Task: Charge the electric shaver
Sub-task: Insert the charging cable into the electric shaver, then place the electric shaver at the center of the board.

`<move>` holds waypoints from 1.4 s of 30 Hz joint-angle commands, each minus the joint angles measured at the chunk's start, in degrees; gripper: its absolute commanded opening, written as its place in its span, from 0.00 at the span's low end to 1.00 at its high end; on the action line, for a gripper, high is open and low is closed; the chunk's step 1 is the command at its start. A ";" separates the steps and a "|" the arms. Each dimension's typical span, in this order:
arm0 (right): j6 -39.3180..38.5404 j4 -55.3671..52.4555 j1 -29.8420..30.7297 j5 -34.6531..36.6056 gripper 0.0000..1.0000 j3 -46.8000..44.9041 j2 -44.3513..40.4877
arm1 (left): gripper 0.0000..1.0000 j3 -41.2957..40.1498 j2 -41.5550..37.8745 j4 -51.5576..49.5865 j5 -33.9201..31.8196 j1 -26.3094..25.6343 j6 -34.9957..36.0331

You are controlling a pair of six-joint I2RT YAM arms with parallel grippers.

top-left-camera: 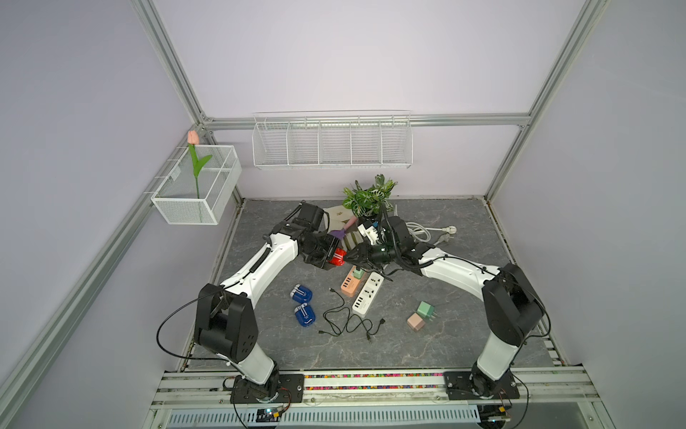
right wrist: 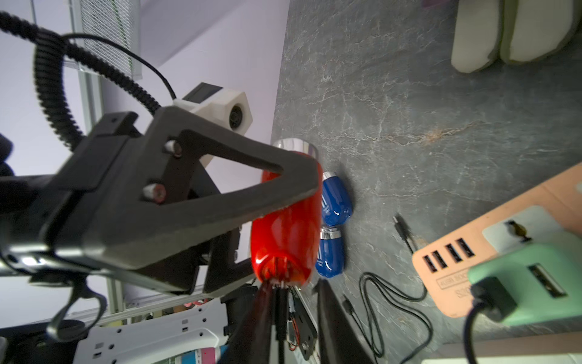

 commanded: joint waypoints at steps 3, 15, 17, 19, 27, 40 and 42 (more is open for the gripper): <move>-4.41 -4.52 -1.04 3.69 0.58 0.68 -7.32 | 0.00 0.93 -1.16 5.61 4.40 -0.05 -4.78; -16.24 -21.27 -6.71 17.36 0.70 0.07 -23.52 | 0.00 -3.25 0.24 17.92 -2.14 1.73 -15.65; -16.42 -21.43 -7.36 17.63 0.71 -0.83 -25.16 | 0.00 -3.02 1.40 18.80 -4.17 2.76 -16.09; -16.28 -21.34 -7.58 17.79 0.70 -1.69 -26.47 | 0.00 -2.59 2.71 18.44 -5.76 4.43 -15.61; -14.46 -21.75 -7.55 18.68 0.71 -5.61 -29.20 | 0.00 1.32 8.95 11.69 -10.43 11.14 -6.09; -11.84 -26.41 -7.63 21.00 0.70 -8.41 -30.17 | 0.18 -0.81 16.37 7.80 -17.82 12.43 1.15; -10.25 -28.36 -7.84 21.72 0.70 -8.94 -30.02 | 0.30 -0.66 17.47 6.56 -18.50 12.43 1.91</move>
